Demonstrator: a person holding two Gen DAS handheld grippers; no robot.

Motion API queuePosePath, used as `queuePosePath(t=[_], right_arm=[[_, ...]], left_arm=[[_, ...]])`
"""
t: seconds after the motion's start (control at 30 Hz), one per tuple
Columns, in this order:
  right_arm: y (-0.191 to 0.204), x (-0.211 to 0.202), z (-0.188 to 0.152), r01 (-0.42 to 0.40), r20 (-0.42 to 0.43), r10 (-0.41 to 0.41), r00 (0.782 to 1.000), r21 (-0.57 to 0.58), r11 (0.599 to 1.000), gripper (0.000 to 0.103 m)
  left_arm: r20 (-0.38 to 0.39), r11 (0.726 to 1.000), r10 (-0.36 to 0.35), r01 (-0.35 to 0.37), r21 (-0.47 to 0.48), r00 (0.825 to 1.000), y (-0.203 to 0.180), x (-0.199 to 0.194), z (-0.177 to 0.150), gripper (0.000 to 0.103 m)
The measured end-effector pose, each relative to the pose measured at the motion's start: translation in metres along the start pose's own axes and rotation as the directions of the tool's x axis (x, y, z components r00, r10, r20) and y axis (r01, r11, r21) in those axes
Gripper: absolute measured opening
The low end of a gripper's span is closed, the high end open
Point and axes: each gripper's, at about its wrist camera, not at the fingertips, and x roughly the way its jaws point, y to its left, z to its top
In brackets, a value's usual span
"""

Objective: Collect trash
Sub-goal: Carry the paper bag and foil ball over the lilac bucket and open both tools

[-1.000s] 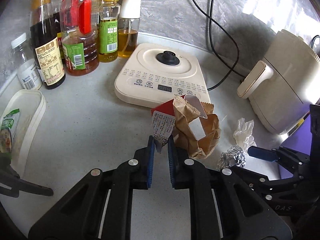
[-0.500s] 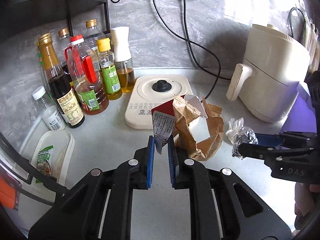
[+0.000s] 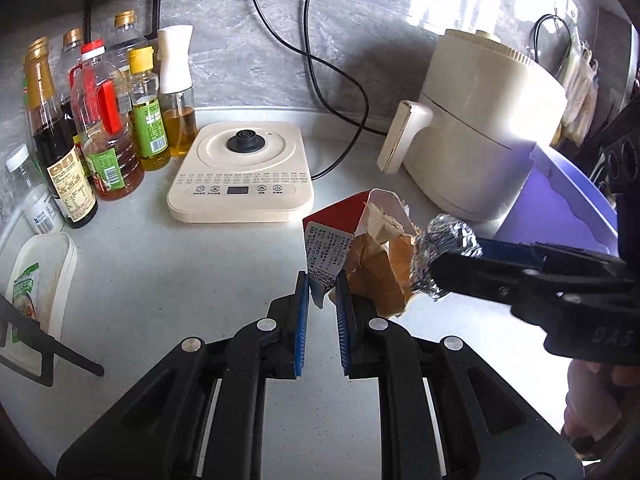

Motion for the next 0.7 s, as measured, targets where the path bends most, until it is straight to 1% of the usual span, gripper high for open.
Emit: queuePosePath(t=[0.1, 0.23, 0.37, 0.43, 0.47, 0.57, 0.7], right_arm=[[-0.003, 0.004, -0.008, 0.014, -0.022, -0.014, 1.0, 0.013, 1.0, 0.042], [-0.003, -0.002, -0.013, 0.023, -0.014, -0.022, 1.0, 0.014, 1.0, 0.042], [-0.004, -0.011, -0.014, 0.027, 0.004, -0.027, 1.0, 0.017, 0.999, 0.042], [-0.004, -0.016, -0.014, 0.029, 0.011, -0.03, 1.0, 0.019, 0.999, 0.042], [-0.004, -0.018, -0.015, 0.032, 0.015, -0.033, 0.999, 0.02, 0.999, 0.042], [-0.005, -0.027, -0.018, 0.043, 0.029, -0.043, 0.999, 0.03, 0.999, 0.042], [-0.011, -0.043, -0.021, 0.065, 0.052, -0.067, 0.996, 0.043, 0.997, 0.042]], left_arm=[[0.027, 0.999, -0.04, 0.041, -0.024, 0.999, 0.0, -0.01, 0.004, 0.013], [0.036, 0.997, -0.057, 0.059, -0.043, 0.998, 0.002, -0.018, 0.006, 0.013], [0.055, 0.988, -0.142, 0.145, -0.06, 0.988, -0.001, -0.029, 0.007, 0.013], [0.062, 0.977, -0.198, 0.201, -0.063, 0.978, -0.005, -0.033, 0.008, 0.004], [0.065, 0.976, -0.207, 0.21, -0.059, 0.976, -0.008, -0.035, 0.009, 0.004], [0.058, 0.983, -0.179, 0.181, -0.023, 0.982, -0.018, -0.036, 0.011, 0.004], [0.055, 0.984, -0.178, 0.179, -0.014, 0.983, -0.022, -0.037, 0.012, 0.003]])
